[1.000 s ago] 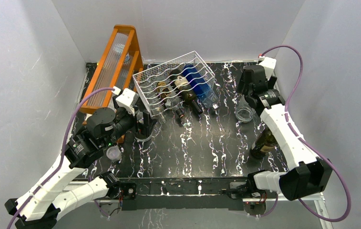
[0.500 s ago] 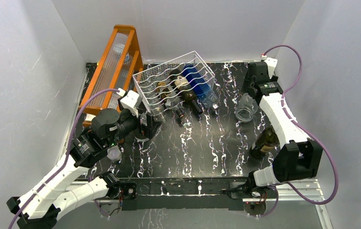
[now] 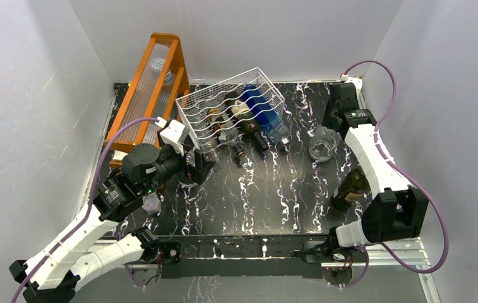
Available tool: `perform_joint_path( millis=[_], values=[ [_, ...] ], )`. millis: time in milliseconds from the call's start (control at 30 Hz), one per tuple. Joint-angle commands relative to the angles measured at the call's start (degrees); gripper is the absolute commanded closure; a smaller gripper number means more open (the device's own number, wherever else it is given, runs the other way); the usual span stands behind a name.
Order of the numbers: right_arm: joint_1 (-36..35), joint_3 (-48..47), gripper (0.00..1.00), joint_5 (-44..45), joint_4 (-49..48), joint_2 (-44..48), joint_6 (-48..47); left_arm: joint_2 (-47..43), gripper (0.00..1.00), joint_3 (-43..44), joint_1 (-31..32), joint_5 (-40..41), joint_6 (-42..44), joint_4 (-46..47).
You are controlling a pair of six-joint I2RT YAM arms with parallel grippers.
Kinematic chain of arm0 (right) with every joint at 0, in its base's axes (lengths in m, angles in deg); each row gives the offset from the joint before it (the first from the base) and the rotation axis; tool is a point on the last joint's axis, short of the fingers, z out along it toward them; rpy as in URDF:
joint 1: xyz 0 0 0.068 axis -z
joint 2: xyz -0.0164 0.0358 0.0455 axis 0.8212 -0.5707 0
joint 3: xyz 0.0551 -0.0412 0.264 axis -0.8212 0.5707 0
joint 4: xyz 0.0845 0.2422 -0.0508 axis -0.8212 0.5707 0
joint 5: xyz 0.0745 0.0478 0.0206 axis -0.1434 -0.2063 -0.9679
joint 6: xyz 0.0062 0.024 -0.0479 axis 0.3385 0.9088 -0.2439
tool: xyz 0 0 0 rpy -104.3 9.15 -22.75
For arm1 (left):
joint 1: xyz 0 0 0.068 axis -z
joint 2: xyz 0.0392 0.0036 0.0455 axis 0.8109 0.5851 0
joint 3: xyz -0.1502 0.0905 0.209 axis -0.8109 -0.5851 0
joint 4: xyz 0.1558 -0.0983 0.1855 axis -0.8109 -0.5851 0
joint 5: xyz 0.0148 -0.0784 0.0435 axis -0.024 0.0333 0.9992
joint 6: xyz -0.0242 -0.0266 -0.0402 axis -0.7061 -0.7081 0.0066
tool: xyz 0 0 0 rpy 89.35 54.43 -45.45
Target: Put the wine bottle on the wine rack
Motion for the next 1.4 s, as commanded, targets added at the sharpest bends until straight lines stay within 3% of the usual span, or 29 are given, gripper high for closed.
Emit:
perform_joint_path(
  millis=[0, 233, 467, 633, 800, 1033, 1367],
  values=[
    [-0.3, -3.1, 0.83, -8.1, 3.5, 5.6, -0.3, -0.4, 0.02, 0.0, -0.3, -1.7, -1.0, 1.6],
    [-2.3, -1.1, 0.82, -9.6, 10.9, 11.8, -0.7, 2.3, 0.02, 0.6, -0.3, -3.6, -1.5, 2.8],
    [-5.2, 0.5, 0.80, -23.8, 12.3, 17.1, -0.9, 4.3, 0.02, 0.3, -0.4, -4.5, -2.5, 4.9],
    [-8.0, 4.6, 0.79, -33.5, 6.6, 20.2, 2.6, 4.8, 0.02, -0.7, -0.4, -4.5, -2.5, 6.7],
    [-11.3, 13.0, 0.80, -38.3, -7.3, 26.2, 7.7, 7.2, 0.02, -0.5, -0.3, -5.2, -4.2, 7.1],
    [-16.0, 23.8, 0.83, -36.6, -18.2, 31.3, 10.7, 10.4, 0.02, -0.3, -0.3, -7.0, -7.2, 8.5],
    [-23.5, 35.8, 0.86, -31.2, -13.3, 42.3, 9.8, 17.7, 0.02, -3.5, -0.3, -9.7, -12.7, 12.3]
  ],
)
